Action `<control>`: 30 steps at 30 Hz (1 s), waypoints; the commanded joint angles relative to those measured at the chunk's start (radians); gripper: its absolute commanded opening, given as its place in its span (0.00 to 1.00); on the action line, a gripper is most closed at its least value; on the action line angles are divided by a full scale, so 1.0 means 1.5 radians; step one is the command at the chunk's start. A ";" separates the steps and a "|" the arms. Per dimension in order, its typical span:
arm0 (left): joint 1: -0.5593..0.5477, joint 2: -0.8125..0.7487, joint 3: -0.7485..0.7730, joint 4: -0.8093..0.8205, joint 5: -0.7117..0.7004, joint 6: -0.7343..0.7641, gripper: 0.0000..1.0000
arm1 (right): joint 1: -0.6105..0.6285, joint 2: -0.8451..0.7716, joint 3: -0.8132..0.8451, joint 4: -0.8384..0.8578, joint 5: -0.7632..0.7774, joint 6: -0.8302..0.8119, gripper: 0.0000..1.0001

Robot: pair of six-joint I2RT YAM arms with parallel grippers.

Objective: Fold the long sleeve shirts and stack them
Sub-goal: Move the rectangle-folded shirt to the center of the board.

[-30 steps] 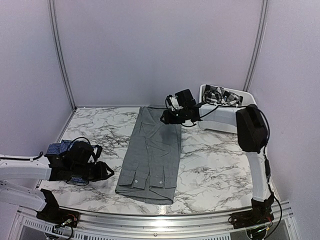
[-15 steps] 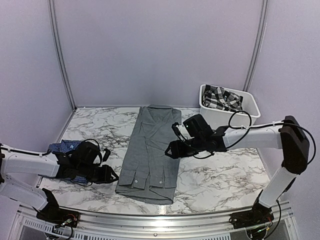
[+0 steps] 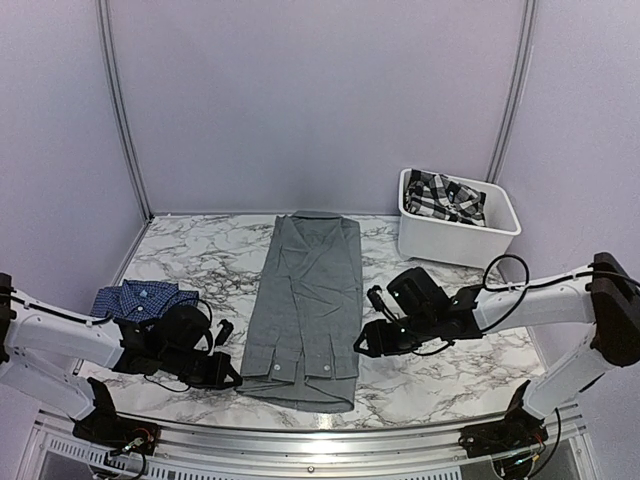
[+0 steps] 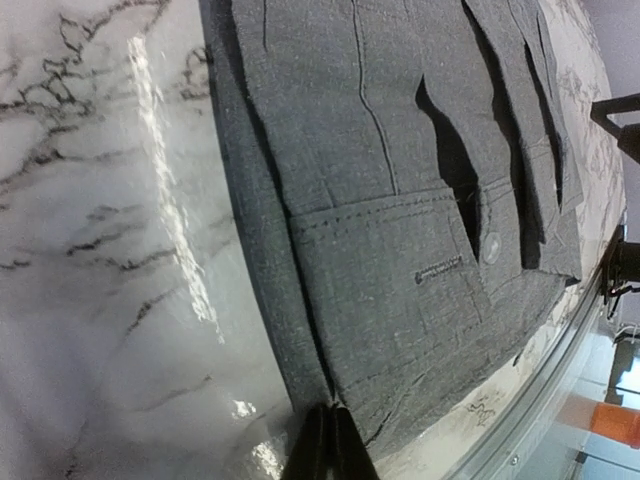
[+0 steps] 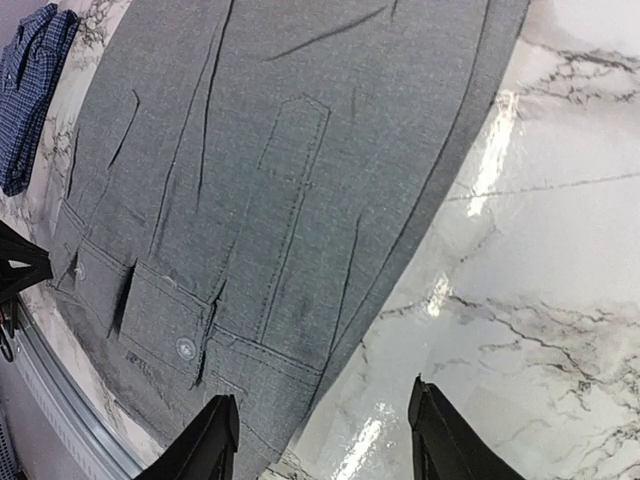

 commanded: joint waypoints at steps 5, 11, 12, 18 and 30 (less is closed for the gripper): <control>-0.124 -0.004 -0.027 0.041 -0.040 -0.098 0.00 | 0.015 -0.075 -0.072 -0.039 -0.017 0.039 0.54; -0.156 -0.043 -0.018 -0.018 -0.091 -0.124 0.03 | 0.017 -0.111 -0.111 -0.037 -0.061 0.066 0.54; -0.155 -0.063 -0.015 -0.033 -0.109 -0.125 0.07 | 0.018 -0.116 -0.115 -0.035 -0.064 0.071 0.54; -0.102 -0.132 -0.014 -0.075 -0.100 -0.125 0.25 | 0.021 -0.112 -0.147 0.041 -0.127 0.120 0.54; -0.003 -0.023 -0.022 0.077 0.108 -0.099 0.31 | 0.024 -0.079 -0.177 0.114 -0.176 0.191 0.51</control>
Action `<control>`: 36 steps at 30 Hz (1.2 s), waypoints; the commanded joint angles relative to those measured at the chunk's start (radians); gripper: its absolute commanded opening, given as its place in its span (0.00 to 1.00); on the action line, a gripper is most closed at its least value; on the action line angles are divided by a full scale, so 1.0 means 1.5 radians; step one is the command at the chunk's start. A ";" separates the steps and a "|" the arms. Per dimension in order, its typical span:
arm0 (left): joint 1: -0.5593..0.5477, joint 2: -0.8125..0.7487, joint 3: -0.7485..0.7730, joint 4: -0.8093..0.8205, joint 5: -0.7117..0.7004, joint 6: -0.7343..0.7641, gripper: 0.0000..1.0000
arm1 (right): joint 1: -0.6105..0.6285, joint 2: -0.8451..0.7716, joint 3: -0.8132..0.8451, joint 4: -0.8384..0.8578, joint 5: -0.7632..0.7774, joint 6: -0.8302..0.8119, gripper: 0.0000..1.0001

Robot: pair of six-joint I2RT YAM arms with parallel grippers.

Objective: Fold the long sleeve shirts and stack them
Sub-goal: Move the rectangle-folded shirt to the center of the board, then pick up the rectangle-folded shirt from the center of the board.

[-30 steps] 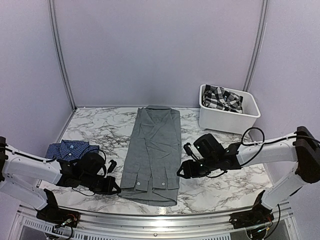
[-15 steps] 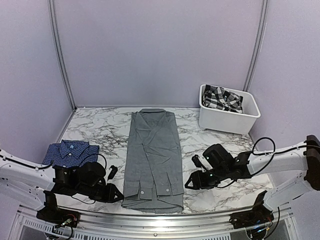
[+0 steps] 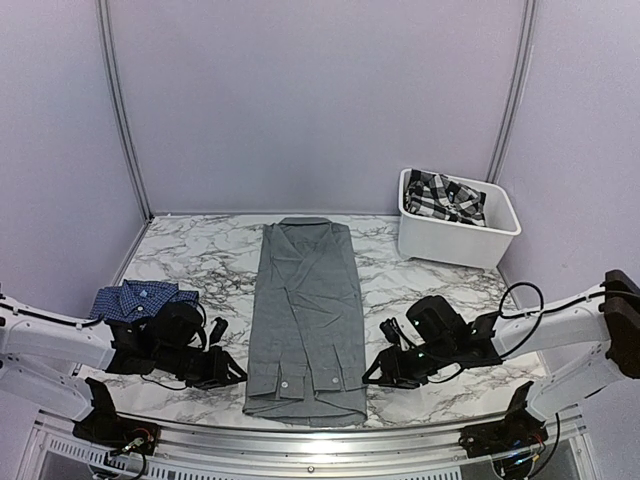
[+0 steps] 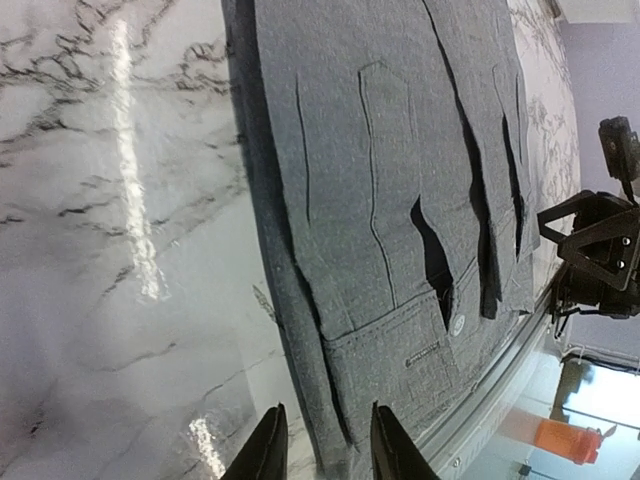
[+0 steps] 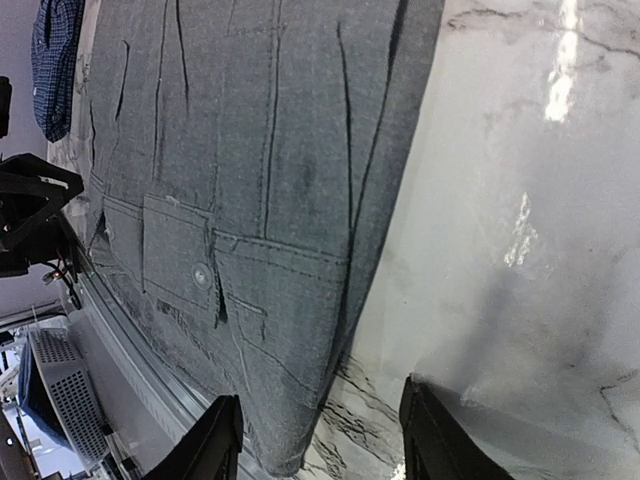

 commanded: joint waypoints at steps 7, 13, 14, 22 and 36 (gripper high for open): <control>0.006 0.064 0.002 0.030 0.095 0.020 0.33 | 0.006 0.031 -0.016 0.072 -0.032 0.047 0.49; 0.007 0.080 0.006 0.007 0.085 0.027 0.33 | 0.007 0.067 -0.030 0.118 -0.046 0.065 0.42; 0.007 0.083 0.007 0.008 0.083 0.026 0.33 | 0.006 0.073 -0.030 0.120 -0.049 0.065 0.41; 0.005 0.098 0.005 0.036 0.091 0.009 0.33 | 0.006 0.072 -0.032 0.117 -0.060 0.066 0.33; -0.011 0.139 0.026 0.071 0.114 -0.023 0.10 | 0.007 0.082 -0.029 0.139 -0.080 0.048 0.14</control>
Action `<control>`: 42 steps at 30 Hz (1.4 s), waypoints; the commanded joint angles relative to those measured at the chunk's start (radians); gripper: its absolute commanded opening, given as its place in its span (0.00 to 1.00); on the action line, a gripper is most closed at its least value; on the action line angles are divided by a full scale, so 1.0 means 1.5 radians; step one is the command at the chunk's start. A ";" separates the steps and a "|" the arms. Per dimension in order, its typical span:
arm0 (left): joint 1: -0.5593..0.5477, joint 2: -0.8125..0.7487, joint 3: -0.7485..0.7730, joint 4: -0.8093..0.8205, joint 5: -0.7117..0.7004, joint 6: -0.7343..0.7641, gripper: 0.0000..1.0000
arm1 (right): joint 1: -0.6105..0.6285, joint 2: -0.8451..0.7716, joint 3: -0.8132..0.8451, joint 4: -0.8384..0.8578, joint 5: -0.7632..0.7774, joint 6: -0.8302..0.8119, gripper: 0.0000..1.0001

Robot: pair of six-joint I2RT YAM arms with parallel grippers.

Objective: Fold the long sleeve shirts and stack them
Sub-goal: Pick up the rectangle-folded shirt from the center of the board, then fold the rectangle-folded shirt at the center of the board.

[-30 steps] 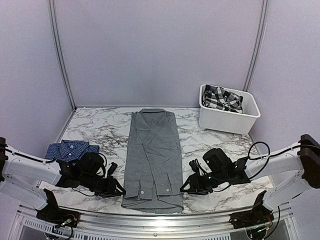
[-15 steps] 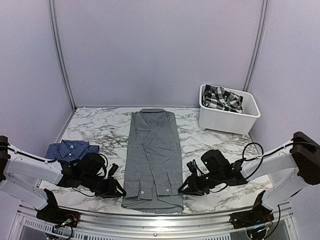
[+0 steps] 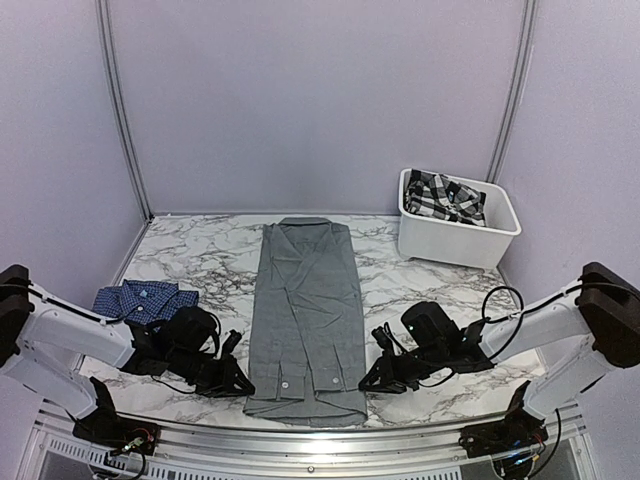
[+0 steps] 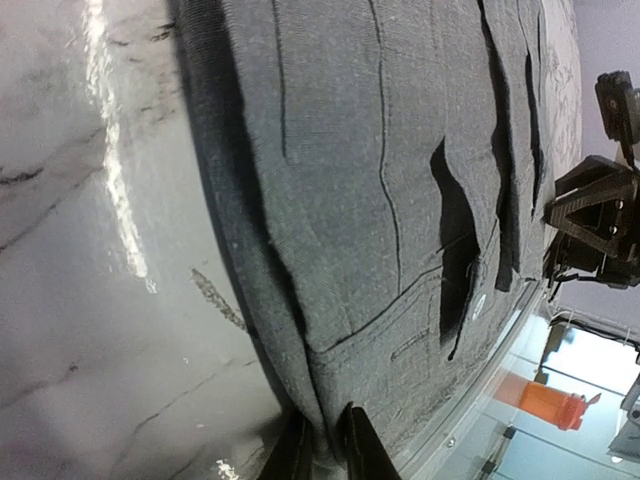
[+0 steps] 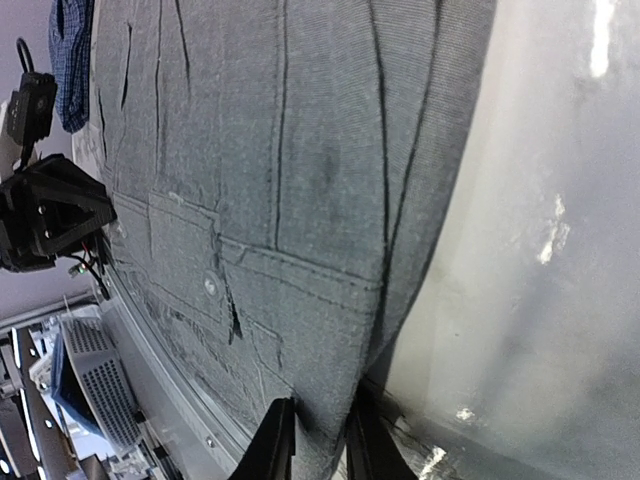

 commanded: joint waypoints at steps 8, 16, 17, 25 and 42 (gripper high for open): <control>-0.006 -0.023 0.034 -0.008 0.008 -0.007 0.00 | 0.006 -0.024 0.033 -0.029 0.009 -0.025 0.00; 0.005 -0.079 0.070 -0.030 -0.006 0.003 0.00 | -0.004 -0.066 0.119 -0.121 0.053 -0.064 0.00; 0.009 -0.085 0.077 -0.035 -0.007 0.005 0.00 | -0.010 -0.068 0.129 -0.126 0.055 -0.070 0.00; 0.097 -0.079 0.144 -0.047 -0.002 0.038 0.00 | -0.108 -0.033 0.232 -0.118 0.069 -0.144 0.00; 0.271 0.397 0.444 0.136 -0.050 0.077 0.00 | -0.244 0.402 0.522 0.062 0.131 -0.215 0.00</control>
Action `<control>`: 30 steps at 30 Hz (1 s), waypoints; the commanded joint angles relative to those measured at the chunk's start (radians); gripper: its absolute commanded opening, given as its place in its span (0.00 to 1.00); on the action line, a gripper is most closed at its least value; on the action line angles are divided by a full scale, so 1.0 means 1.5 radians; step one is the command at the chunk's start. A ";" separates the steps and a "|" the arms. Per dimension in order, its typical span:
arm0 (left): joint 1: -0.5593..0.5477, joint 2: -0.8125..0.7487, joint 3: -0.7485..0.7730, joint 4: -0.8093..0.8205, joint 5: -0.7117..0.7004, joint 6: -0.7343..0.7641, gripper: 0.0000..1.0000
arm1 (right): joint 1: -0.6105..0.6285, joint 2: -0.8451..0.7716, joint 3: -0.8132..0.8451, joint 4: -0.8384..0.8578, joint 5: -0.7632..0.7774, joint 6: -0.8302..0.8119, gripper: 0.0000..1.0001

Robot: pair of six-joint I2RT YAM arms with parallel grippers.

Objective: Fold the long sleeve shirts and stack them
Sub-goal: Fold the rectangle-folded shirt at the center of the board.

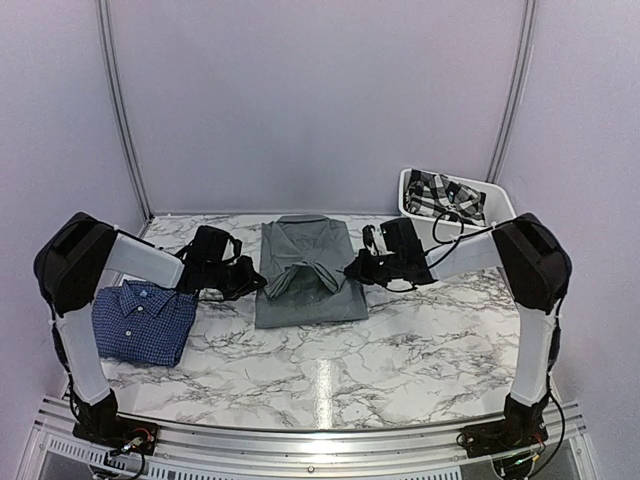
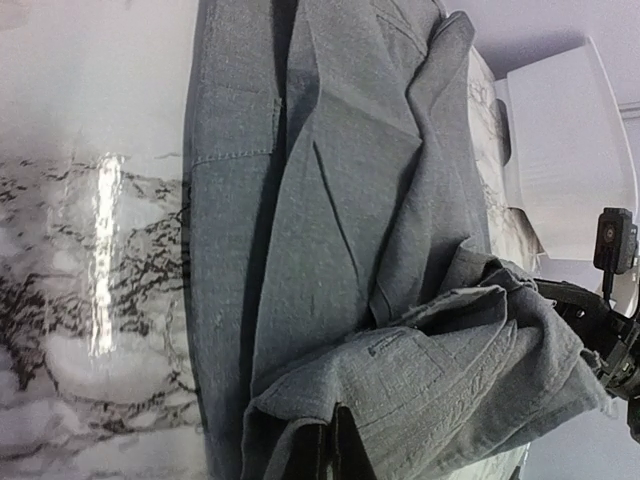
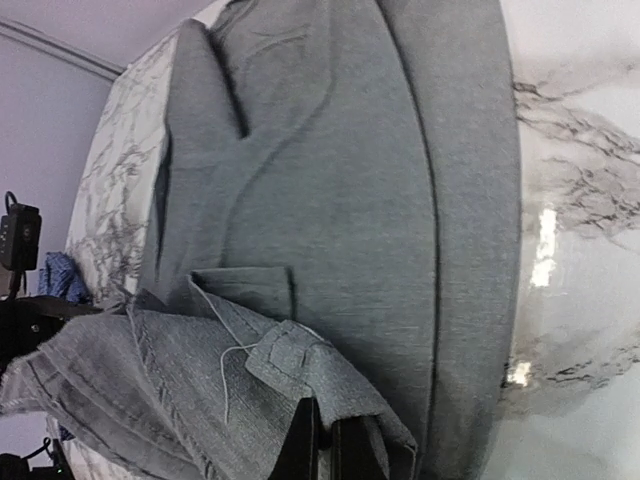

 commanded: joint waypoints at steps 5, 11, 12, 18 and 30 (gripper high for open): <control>-0.010 0.056 0.026 0.045 0.024 -0.002 0.00 | -0.002 0.031 -0.030 0.045 0.009 0.007 0.00; -0.044 -0.028 -0.088 0.060 0.008 -0.035 0.00 | 0.036 -0.055 -0.150 0.047 0.027 0.030 0.00; -0.050 -0.047 -0.106 0.062 0.005 -0.041 0.00 | 0.045 -0.074 -0.168 0.045 0.034 0.035 0.00; -0.080 -0.127 -0.151 0.062 -0.004 -0.052 0.00 | 0.070 -0.158 -0.205 -0.001 0.061 0.036 0.00; -0.073 -0.091 -0.097 0.062 0.011 -0.036 0.00 | 0.048 -0.188 -0.184 -0.033 0.090 0.017 0.00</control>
